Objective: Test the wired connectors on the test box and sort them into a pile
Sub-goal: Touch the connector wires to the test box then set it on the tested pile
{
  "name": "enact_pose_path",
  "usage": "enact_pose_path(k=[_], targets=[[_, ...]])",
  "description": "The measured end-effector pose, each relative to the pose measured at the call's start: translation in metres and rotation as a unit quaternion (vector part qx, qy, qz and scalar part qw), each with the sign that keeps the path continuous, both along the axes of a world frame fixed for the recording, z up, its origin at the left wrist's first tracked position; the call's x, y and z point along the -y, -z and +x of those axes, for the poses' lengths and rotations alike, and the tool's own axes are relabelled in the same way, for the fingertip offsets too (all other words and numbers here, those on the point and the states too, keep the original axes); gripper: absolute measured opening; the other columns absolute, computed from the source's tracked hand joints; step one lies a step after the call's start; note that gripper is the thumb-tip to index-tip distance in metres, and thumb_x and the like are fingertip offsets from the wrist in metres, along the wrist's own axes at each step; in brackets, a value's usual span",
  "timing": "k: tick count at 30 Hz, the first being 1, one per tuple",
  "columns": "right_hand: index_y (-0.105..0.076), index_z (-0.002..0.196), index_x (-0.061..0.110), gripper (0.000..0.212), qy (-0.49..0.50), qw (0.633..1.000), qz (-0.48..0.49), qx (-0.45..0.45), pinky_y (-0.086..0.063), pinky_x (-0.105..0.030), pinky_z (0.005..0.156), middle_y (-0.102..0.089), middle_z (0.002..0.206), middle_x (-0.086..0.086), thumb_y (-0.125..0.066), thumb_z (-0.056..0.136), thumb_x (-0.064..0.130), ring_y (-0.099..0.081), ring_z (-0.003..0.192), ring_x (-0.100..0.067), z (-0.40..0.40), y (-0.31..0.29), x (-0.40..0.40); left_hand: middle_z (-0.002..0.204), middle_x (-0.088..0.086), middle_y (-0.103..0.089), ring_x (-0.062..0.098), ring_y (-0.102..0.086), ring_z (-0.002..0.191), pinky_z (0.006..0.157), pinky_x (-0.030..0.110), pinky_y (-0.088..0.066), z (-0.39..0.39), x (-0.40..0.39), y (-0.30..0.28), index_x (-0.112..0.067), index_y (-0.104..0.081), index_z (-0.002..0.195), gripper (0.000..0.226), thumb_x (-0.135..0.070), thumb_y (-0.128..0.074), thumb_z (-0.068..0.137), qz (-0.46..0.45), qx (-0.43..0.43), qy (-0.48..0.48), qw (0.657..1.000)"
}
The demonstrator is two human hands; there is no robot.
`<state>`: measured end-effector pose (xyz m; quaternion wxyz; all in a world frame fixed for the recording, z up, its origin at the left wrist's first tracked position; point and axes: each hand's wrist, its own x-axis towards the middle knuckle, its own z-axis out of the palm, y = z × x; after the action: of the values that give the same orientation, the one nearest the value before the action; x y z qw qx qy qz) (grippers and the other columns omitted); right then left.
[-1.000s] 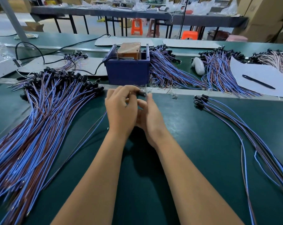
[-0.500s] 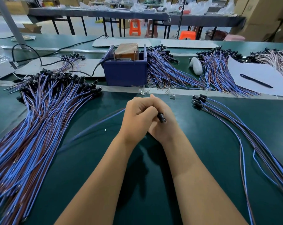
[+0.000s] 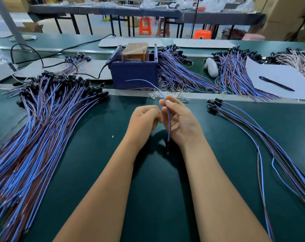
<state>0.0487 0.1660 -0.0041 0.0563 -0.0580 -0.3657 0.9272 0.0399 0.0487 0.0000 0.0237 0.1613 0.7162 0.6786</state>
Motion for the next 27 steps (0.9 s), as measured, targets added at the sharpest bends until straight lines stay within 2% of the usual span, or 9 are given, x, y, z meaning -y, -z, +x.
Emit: enact_pose_path(k=[3, 6, 8, 10, 12, 16, 21, 23, 27], targets=[[-0.061, 0.1, 0.011, 0.02, -0.066, 0.995, 0.077, -0.009, -0.056, -0.022, 0.062, -0.073, 0.075, -0.007, -0.055, 0.091, -0.005, -0.063, 0.054, -0.011, 0.001, 0.0, 0.002, 0.048, -0.001, -0.048, 0.013, -0.041, 0.048, 0.05, 0.025, -0.033, -0.014, 0.003, 0.003, -0.011, -0.057, 0.059, 0.018, -0.01, -0.048, 0.074, 0.016, 0.07, -0.116, 0.991], [-0.058, 0.107, 0.007, 0.028, -0.106, 0.968, 0.228, -0.024, -0.055, -0.024, 0.063, -0.072, 0.075, -0.007, -0.061, 0.085, -0.01, -0.065, 0.058, -0.014, 0.003, 0.002, 0.01, 0.065, 0.0, -0.063, 0.017, -0.059, 0.059, 0.055, 0.029, -0.049, -0.023, 0.008, 0.006, -0.015, -0.068, 0.077, 0.025, -0.014, -0.047, 0.091, 0.036, 0.118, -0.147, 0.981], [-0.058, 0.106, 0.005, 0.029, -0.114, 0.939, 0.322, -0.031, -0.058, -0.032, 0.072, -0.07, 0.075, -0.007, -0.065, 0.083, -0.012, -0.065, 0.064, -0.018, 0.003, 0.004, 0.015, 0.072, 0.003, -0.064, 0.009, -0.059, 0.051, 0.045, 0.024, -0.049, -0.023, 0.011, 0.007, -0.018, -0.069, 0.081, 0.026, -0.019, -0.049, 0.097, 0.047, 0.112, -0.153, 0.981], [-0.059, 0.106, 0.002, 0.028, -0.114, 0.919, 0.377, -0.029, -0.055, -0.044, 0.085, -0.069, 0.079, -0.011, -0.066, 0.083, -0.011, -0.064, 0.072, -0.025, 0.004, 0.005, 0.018, 0.074, 0.004, -0.062, 0.005, -0.056, 0.046, 0.038, 0.021, -0.045, -0.022, 0.013, 0.008, -0.02, -0.07, 0.079, 0.027, -0.018, -0.05, 0.098, 0.051, 0.101, -0.156, 0.981], [-0.06, 0.103, 0.001, 0.021, -0.111, 0.917, 0.383, -0.022, -0.054, -0.046, 0.086, -0.069, 0.08, -0.012, -0.064, 0.085, -0.009, -0.063, 0.074, -0.027, 0.004, 0.004, 0.02, 0.07, 0.0, -0.062, 0.006, -0.056, 0.044, 0.038, 0.02, -0.044, -0.021, 0.014, 0.007, -0.019, -0.071, 0.079, 0.027, -0.016, -0.052, 0.097, 0.067, 0.11, -0.15, 0.98], [-0.064, 0.092, 0.009, 0.01, -0.078, 0.931, 0.358, -0.008, -0.057, -0.026, 0.066, -0.068, 0.073, -0.005, -0.057, 0.095, 0.003, -0.064, 0.061, -0.015, 0.0, 0.006, 0.023, 0.065, 0.0, -0.066, 0.009, -0.055, 0.044, 0.041, 0.018, -0.044, -0.017, 0.014, 0.002, -0.012, -0.073, 0.085, 0.023, -0.012, -0.053, 0.097, 0.089, 0.131, -0.083, 0.984], [-0.068, 0.084, 0.012, 0.016, -0.022, 0.936, 0.352, 0.002, -0.05, -0.017, 0.056, -0.068, 0.072, -0.003, -0.059, 0.095, 0.005, -0.062, 0.06, -0.011, -0.003, 0.009, 0.024, 0.077, 0.001, -0.073, 0.01, -0.063, 0.065, 0.06, 0.021, -0.054, -0.016, 0.015, 0.001, -0.014, -0.075, 0.089, 0.023, -0.011, -0.054, 0.096, 0.067, 0.11, -0.056, 0.99], [-0.068, 0.083, 0.012, 0.017, -0.008, 0.937, 0.348, 0.003, -0.048, -0.015, 0.054, -0.067, 0.069, -0.001, -0.058, 0.095, 0.004, -0.059, 0.054, -0.005, -0.003, 0.009, 0.025, 0.083, 0.005, -0.071, 0.016, -0.059, 0.073, 0.073, 0.028, -0.054, -0.017, 0.015, 0.002, -0.016, -0.077, 0.092, 0.022, -0.013, -0.055, 0.096, 0.054, 0.103, -0.051, 0.992], [-0.068, 0.084, 0.012, 0.016, 0.01, 0.93, 0.366, -0.004, -0.048, -0.016, 0.055, -0.065, 0.068, 0.0, -0.059, 0.095, 0.005, -0.058, 0.054, -0.003, -0.001, 0.008, 0.026, 0.087, 0.007, -0.073, 0.021, -0.061, 0.081, 0.083, 0.038, -0.056, -0.018, 0.015, 0.003, -0.019, -0.078, 0.091, 0.022, -0.014, -0.056, 0.095, 0.047, 0.101, -0.059, 0.992]])
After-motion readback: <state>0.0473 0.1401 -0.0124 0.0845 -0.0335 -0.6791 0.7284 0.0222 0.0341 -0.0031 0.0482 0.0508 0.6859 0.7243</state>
